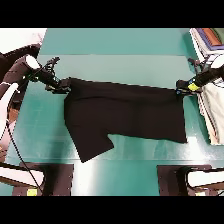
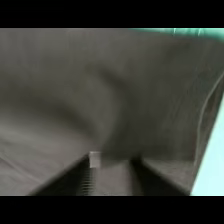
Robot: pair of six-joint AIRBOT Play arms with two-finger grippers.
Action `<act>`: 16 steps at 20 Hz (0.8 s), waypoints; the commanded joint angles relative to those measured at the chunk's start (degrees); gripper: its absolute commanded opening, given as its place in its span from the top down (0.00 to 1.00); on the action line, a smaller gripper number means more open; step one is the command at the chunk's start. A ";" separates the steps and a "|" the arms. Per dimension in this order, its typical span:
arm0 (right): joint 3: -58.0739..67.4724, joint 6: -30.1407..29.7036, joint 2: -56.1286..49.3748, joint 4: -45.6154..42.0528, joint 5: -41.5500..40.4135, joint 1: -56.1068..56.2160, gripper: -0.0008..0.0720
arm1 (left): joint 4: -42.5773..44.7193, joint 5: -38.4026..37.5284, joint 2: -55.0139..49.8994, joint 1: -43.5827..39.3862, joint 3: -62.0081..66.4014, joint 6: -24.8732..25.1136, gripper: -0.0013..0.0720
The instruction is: Fold the shirts.
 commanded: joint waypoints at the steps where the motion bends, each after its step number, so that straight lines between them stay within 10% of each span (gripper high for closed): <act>1: -2.21 0.50 1.29 2.21 -0.92 -0.66 0.55 | 0.63 -3.26 0.48 -0.09 -0.68 -2.16 0.30; 7: -7.85 -3.19 15.37 2.91 2.49 -5.01 0.55 | 9.94 -6.19 17.35 -0.09 -14.27 -2.03 0.29; 16: -24.11 -6.25 31.23 14.49 -0.70 -9.40 0.55 | -6.12 1.97 35.71 -0.09 -49.86 -1.84 0.30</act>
